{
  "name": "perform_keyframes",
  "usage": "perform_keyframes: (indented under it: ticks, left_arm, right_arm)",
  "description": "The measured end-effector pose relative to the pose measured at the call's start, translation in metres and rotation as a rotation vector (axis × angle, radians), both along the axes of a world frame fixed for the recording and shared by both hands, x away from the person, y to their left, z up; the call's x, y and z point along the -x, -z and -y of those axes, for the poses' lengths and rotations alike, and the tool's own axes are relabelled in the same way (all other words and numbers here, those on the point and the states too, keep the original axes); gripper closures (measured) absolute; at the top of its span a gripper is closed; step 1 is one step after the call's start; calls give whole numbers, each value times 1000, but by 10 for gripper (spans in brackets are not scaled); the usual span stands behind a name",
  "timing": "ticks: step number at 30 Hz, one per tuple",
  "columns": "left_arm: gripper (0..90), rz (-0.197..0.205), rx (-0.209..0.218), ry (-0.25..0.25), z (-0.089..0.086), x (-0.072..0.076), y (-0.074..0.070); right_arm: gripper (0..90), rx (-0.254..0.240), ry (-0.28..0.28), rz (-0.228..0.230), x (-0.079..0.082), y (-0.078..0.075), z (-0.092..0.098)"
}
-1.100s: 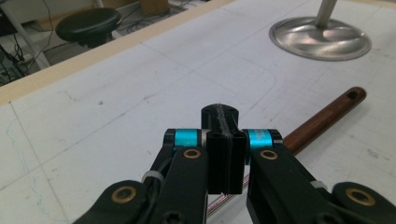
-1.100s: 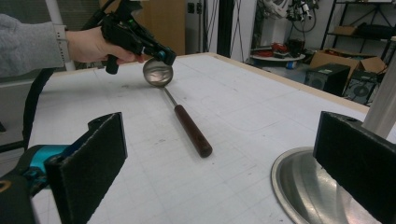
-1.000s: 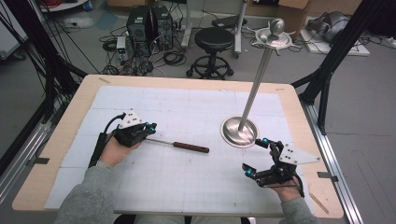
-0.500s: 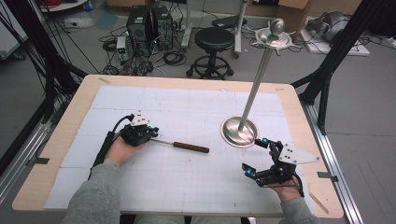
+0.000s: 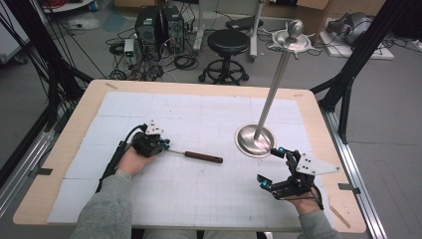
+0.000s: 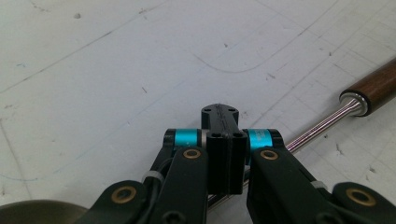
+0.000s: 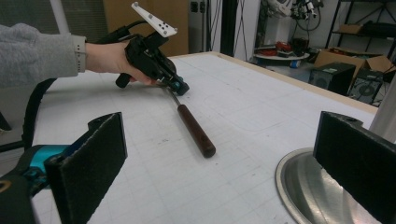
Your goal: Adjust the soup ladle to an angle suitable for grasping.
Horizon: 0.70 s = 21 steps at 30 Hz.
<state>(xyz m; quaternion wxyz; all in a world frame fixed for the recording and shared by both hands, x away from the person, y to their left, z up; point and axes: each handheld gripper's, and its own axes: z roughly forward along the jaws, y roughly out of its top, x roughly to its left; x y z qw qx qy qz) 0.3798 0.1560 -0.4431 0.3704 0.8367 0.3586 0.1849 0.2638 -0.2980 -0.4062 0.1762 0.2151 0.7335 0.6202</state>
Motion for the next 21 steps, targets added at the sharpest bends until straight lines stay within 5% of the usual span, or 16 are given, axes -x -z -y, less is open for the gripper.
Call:
perform_keyframes:
  ticks: [8,13,21]
  left_arm:
    - [897,-29,-37,3,-1,7,-3]
    - [898,-1,-76,18,1,13,-3]
    - [898,2,-47,9,-4,23,-2]
  right_arm:
    - [15,2,2,-6,1,0,0]
    - [14,8,8,-8,1,0,1]
    - [15,19,2,-17,2,1,0]
